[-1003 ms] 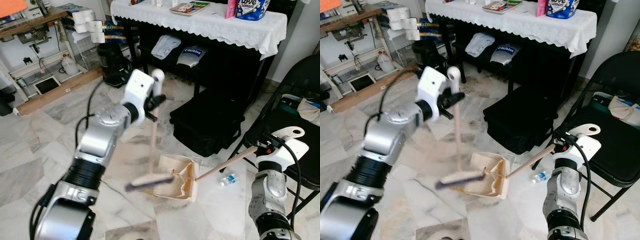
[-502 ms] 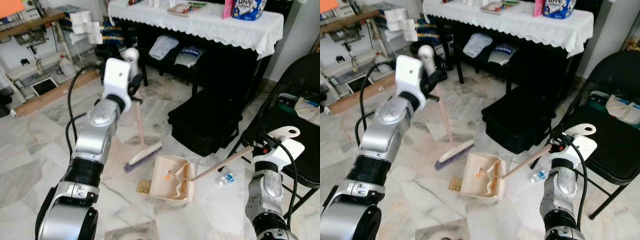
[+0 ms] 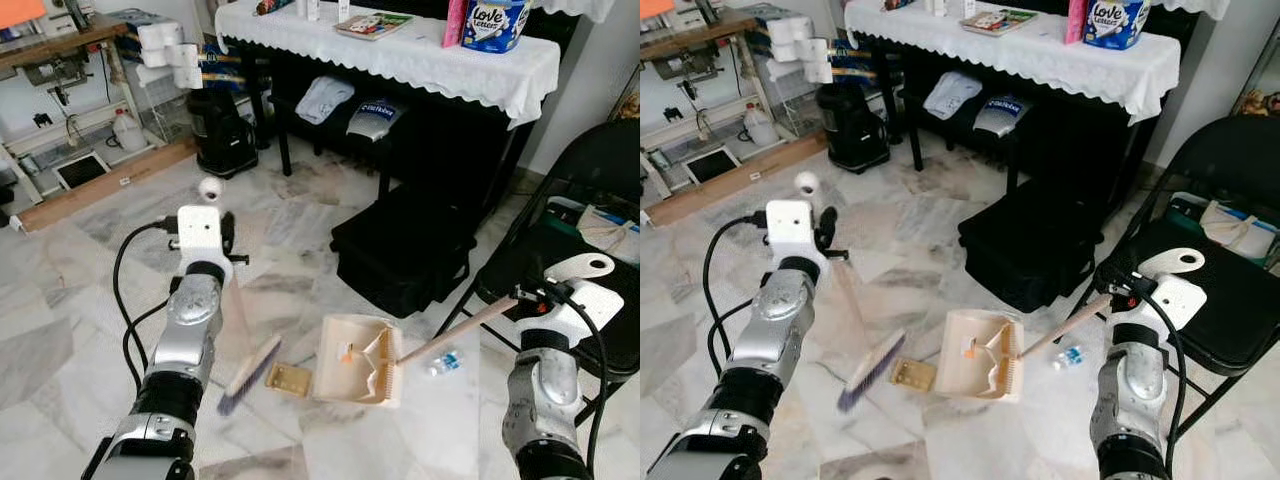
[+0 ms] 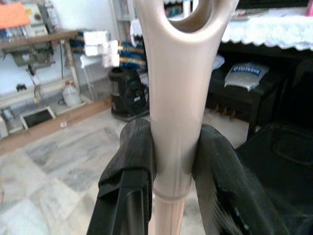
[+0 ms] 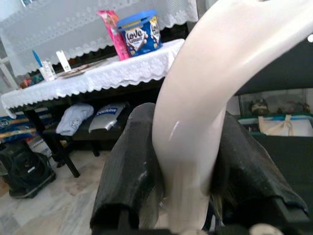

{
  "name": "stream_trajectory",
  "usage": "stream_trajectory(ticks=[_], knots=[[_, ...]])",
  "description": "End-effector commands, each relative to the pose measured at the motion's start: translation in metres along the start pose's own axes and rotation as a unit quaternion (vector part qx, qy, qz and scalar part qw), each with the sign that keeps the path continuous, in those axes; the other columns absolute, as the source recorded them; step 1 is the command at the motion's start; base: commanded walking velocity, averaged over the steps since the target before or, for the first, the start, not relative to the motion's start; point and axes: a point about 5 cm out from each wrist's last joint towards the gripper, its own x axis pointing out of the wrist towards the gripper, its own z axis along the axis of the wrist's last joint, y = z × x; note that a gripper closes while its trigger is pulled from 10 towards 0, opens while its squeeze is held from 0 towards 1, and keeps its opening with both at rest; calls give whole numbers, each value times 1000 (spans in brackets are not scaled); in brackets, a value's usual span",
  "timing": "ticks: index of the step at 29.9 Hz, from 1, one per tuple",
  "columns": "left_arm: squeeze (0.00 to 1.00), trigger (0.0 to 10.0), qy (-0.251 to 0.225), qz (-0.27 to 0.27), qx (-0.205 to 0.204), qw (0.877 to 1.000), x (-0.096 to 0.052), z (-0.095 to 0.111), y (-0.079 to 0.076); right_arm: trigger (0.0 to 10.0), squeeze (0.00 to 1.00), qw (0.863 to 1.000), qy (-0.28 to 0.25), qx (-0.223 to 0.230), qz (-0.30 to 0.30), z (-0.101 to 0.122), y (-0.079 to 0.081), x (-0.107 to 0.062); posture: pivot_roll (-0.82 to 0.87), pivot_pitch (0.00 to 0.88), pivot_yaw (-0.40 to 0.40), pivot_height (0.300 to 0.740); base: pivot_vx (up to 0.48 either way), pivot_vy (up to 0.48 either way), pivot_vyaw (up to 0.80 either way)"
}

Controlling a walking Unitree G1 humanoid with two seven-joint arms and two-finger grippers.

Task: Sweep floor

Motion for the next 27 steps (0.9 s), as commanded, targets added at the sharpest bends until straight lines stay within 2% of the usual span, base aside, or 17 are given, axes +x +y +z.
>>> stream_trajectory(ticks=[1,3,5,9,17,23,27], knots=[[0,10000,-37,10,2,999,2,9,2,10000,0,1000,-23,7,6,10,7,6,-110,0,63,740,0,0,0],[0,10000,-42,16,-4,999,3,10,3,10000,0,1000,-22,5,5,10,7,5,-110,0,66,740,0,0,0],[0,10000,-37,27,-36,998,5,9,3,10000,0,1000,-17,0,4,8,7,3,-111,0,67,740,0,0,0],[0,10000,-23,37,-55,998,5,2,6,10000,0,1000,-9,-1,0,3,9,0,-142,0,59,740,0,0,0],[0,10000,-27,25,-45,998,9,0,-1,10000,0,1000,-14,-3,25,9,18,5,-156,0,55,740,0,0,0],[0,10000,-27,22,-41,999,9,-2,2,10000,0,1000,-21,0,15,11,17,3,-132,0,70,740,0,0,0],[0,10000,-27,18,-32,999,7,-4,9,10000,0,1000,-21,-2,14,9,21,0,-114,0,88,740,0,0,184]])
